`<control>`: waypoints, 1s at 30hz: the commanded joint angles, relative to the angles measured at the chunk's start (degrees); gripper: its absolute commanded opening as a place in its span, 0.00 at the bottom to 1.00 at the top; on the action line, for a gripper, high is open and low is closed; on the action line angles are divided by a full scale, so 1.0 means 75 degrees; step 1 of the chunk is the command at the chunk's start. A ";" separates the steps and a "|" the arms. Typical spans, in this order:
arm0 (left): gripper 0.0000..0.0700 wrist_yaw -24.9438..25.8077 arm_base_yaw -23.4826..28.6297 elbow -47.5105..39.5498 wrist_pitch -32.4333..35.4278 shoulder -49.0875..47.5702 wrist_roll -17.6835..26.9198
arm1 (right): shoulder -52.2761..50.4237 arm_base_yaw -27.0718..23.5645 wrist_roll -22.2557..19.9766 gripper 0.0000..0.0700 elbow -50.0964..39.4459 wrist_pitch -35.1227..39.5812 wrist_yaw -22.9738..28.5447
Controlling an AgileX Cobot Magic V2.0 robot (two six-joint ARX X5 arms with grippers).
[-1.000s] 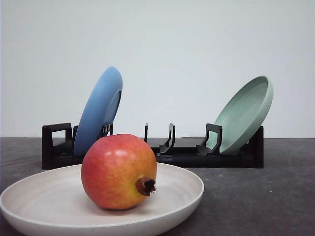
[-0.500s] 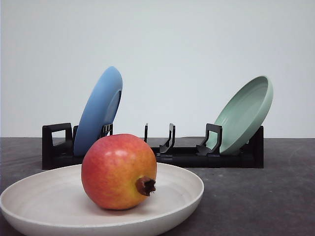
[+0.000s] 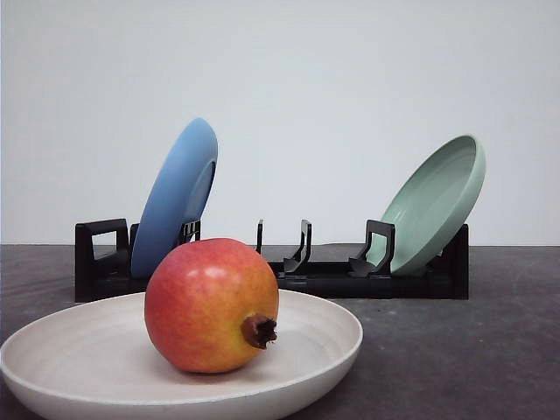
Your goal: Place pomegranate in white plate
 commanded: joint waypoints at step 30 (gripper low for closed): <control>0.00 -0.0038 0.0009 -0.0076 -0.0033 -0.0012 -0.0058 | -0.0023 -0.0017 0.0106 0.02 -0.0029 0.0061 0.0006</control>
